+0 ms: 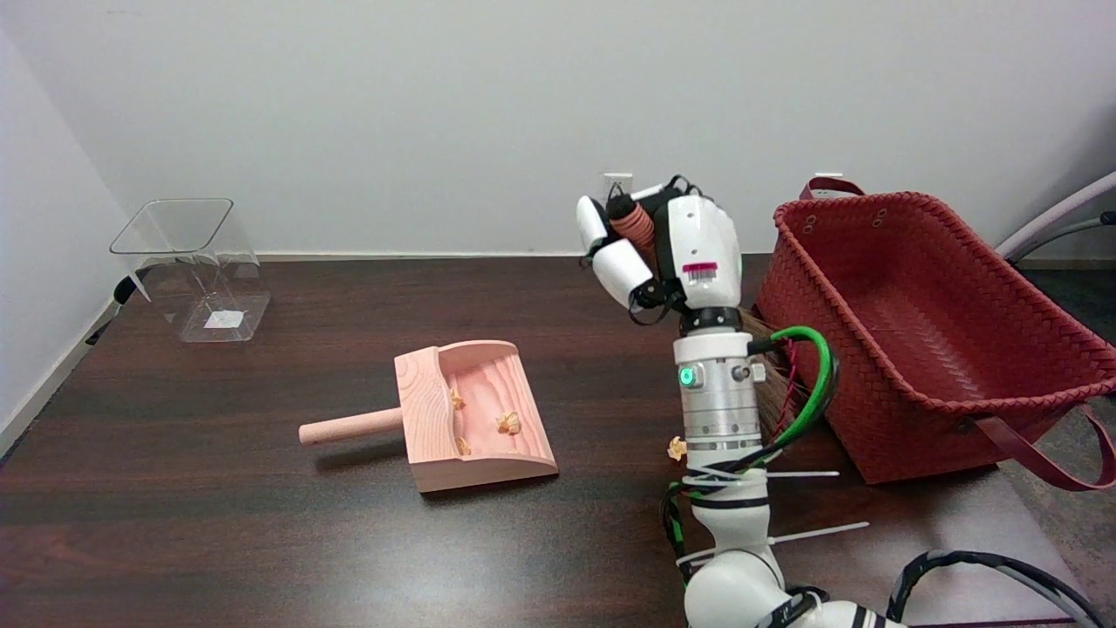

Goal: Sweep the paper balls into the dustpan.

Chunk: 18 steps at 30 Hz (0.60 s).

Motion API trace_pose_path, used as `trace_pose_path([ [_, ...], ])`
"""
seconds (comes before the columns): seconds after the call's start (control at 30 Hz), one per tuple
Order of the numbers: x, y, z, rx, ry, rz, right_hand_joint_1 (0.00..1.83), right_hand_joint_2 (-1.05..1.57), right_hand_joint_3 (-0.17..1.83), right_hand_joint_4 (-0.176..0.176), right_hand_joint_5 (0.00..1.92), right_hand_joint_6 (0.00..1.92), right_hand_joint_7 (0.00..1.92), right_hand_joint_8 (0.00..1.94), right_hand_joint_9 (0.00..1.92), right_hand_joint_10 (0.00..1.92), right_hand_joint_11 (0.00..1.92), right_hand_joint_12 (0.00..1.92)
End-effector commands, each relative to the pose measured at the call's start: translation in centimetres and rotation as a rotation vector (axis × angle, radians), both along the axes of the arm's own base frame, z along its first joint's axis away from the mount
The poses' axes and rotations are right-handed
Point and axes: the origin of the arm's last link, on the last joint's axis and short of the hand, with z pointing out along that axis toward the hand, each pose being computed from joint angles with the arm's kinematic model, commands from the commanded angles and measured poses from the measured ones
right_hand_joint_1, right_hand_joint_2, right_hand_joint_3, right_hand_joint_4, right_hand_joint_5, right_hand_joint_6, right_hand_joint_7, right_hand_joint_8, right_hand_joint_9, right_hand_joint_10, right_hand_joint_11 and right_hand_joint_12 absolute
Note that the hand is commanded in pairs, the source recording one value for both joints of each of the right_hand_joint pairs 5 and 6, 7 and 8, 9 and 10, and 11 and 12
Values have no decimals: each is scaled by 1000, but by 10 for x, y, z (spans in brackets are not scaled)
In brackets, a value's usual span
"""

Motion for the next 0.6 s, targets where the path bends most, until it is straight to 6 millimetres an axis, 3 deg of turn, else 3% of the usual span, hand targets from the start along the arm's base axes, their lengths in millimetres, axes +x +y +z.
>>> trace_pose_path([
  [0.03,-56,0,7,-102,97,-71,783,1571,337,0,1920,1920,1920,1920,1920,1920,1920,1920],
  [0.6,-83,-14,-3,-69,-20,-95,771,1571,263,0,1920,1920,1920,1920,1920,1920,1920,1920],
])
